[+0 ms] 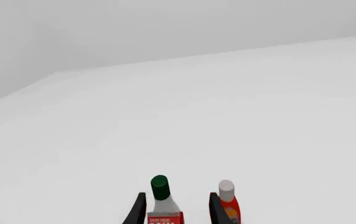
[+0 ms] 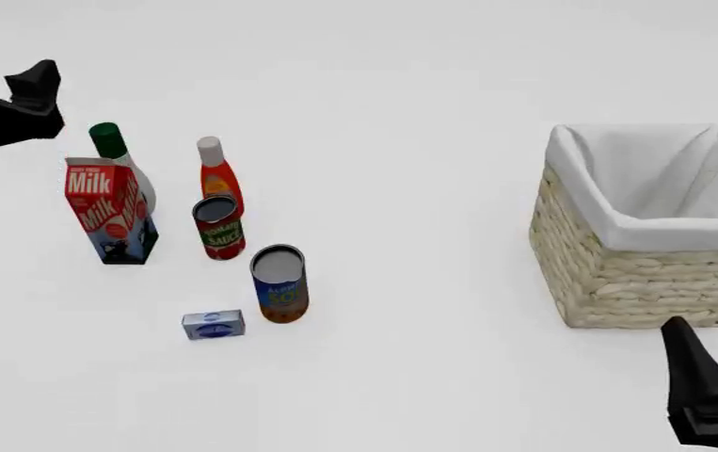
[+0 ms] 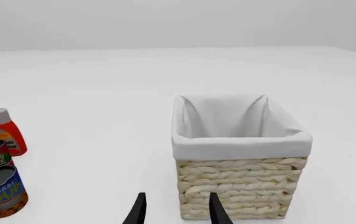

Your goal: Pick the salad dressing and place it in the basket.

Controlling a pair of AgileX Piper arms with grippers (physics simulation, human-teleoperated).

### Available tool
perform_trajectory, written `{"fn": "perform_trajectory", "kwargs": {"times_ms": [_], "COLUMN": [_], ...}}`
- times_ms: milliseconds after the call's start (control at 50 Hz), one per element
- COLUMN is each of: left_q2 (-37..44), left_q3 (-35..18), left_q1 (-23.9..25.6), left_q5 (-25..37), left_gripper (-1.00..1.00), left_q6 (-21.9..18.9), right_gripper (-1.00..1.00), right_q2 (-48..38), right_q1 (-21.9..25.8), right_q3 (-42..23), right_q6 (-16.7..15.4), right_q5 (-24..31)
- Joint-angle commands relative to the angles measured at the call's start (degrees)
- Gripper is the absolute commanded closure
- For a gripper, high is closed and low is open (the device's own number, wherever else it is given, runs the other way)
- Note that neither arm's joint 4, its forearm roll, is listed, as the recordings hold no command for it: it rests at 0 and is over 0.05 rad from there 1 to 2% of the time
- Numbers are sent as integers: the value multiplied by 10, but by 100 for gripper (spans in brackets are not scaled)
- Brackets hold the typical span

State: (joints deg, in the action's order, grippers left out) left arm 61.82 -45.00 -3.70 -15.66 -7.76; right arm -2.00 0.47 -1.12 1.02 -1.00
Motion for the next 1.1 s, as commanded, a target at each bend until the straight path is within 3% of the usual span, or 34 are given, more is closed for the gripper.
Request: {"fn": "perform_trajectory", "kwargs": {"times_ms": [20, 400, 440, 480, 540, 700, 840, 1100], "left_q2": [73, 202, 215, 230, 237, 281, 318, 399], "left_q3": [-101, -280, -300, -326, -334, -393, -432, -541], "left_q1": [-19, -8, 16, 5, 4, 9, 0, -27], "left_q5": [64, 204, 230, 255, 255, 311, 332, 399], "left_gripper": [-100, -100, -100, -100, -100, -100, -100, -100], "left_q6": [-33, -51, -43, -9, -32, -11, -33, 4], "right_gripper": [-100, -100, -100, -100, -100, -100, -100, -100], "right_q2": [-2, 6, 7, 7, 9, 11, 13, 17], "right_q1": [3, 6, 6, 7, 7, 9, 10, 8], "right_q3": [4, 1, 2, 2, 2, 3, 3, 4], "right_q6": [1, 1, 1, 1, 1, 1, 1, 1], "right_q5": [-5, 2, 1, 2, 2, 4, 6, 12]}}
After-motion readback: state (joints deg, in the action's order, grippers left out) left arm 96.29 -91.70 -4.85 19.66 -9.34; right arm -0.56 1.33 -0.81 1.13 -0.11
